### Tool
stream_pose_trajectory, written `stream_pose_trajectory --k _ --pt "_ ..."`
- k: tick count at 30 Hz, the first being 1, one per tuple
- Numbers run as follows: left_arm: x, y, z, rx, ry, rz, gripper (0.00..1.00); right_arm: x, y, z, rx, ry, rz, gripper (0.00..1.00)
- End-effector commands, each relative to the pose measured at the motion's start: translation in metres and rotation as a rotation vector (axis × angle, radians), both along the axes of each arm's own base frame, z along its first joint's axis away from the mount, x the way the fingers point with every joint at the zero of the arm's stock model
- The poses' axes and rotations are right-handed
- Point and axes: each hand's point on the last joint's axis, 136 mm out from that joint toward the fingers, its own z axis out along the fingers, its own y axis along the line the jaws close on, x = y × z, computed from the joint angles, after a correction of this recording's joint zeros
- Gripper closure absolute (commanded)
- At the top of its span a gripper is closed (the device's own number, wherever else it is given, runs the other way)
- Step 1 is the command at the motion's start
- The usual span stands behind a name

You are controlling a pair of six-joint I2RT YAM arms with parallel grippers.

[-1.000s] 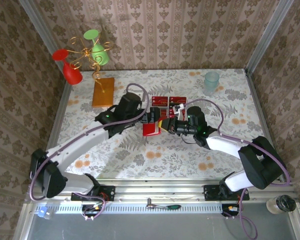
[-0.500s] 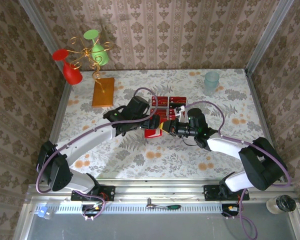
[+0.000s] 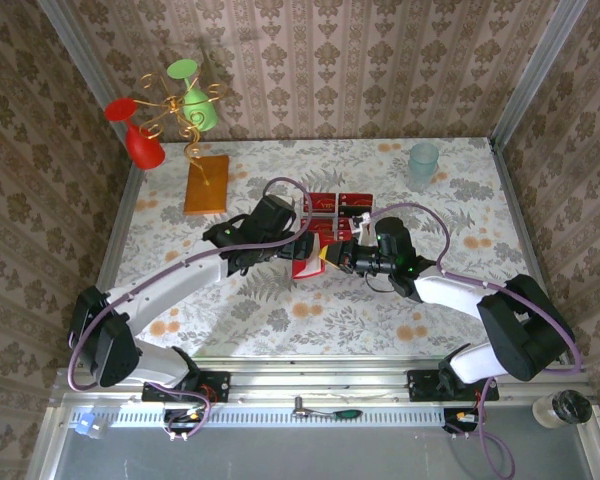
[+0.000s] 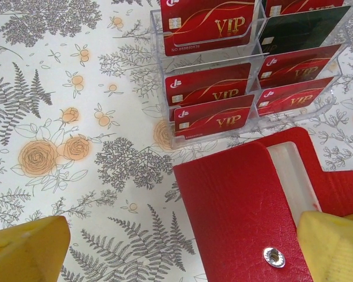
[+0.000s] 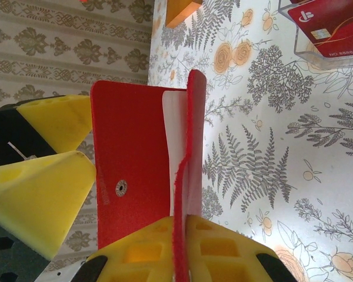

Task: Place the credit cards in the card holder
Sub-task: Open the card holder at the center of the table.

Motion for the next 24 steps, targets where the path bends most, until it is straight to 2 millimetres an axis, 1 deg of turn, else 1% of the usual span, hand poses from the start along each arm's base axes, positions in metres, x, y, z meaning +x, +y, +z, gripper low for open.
stream_pose_trajectory --k 1,9,12,18,24 --pt "-0.001 0.012 -0.008 0.073 0.007 0.002 0.00 0.003 -0.005 0.008 0.001 -0.049 -0.020 1.00" --pt "-0.005 0.039 -0.037 0.109 0.025 0.065 0.00 0.000 -0.012 -0.004 -0.014 -0.030 -0.032 1.00" --pt "-0.008 0.046 -0.052 0.127 0.041 0.075 0.00 -0.001 -0.013 -0.009 -0.013 -0.023 -0.036 1.00" --pt "-0.010 0.052 -0.082 0.153 0.070 0.087 0.00 -0.001 -0.014 -0.025 -0.012 0.002 -0.052 1.00" --pt "-0.010 0.058 -0.102 0.196 0.080 0.093 0.00 -0.004 -0.011 -0.046 -0.027 0.027 -0.069 1.00"
